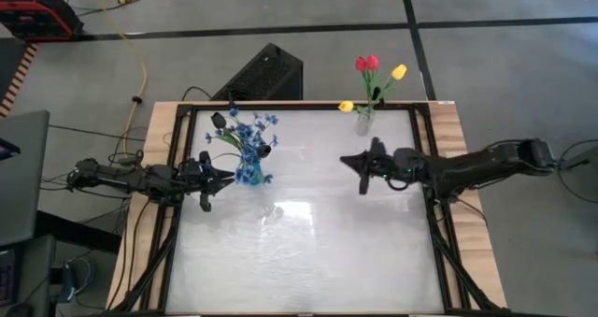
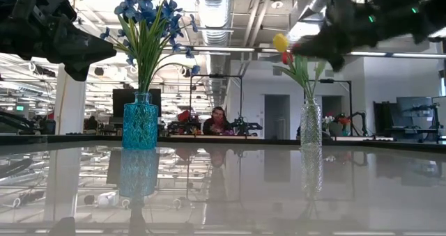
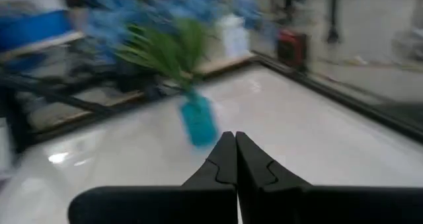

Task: Sort flowers into vase by color
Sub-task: Return to Home Position

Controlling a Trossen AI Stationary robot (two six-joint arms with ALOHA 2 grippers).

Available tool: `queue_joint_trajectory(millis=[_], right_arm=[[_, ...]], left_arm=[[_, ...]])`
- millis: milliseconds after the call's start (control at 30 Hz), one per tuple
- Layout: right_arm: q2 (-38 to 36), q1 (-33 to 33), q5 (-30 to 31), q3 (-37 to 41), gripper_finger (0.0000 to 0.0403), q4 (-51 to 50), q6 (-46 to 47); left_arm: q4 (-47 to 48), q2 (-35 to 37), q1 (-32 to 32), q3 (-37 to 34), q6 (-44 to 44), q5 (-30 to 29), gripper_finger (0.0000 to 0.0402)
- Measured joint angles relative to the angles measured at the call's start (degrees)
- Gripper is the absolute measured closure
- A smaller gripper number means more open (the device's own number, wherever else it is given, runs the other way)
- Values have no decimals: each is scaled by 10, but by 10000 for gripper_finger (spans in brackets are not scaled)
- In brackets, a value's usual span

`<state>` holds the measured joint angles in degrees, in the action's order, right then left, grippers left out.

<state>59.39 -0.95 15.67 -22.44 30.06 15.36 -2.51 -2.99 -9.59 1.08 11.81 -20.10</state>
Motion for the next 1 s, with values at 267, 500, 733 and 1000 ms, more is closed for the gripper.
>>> queue_joint_trajectory(millis=[267,500,733,1000], right_arm=[[-105,19,9,69,387,-108,24],[-176,7,8,116,387,-103,-93],[-265,-40,-47,172,387,-108,-139],[-344,-81,-89,192,375,-144,-139]], left_arm=[[0,0,0,0,0,0,326],[0,0,0,0,0,0,326],[0,0,0,0,0,0,326],[0,0,0,0,0,0,326]])
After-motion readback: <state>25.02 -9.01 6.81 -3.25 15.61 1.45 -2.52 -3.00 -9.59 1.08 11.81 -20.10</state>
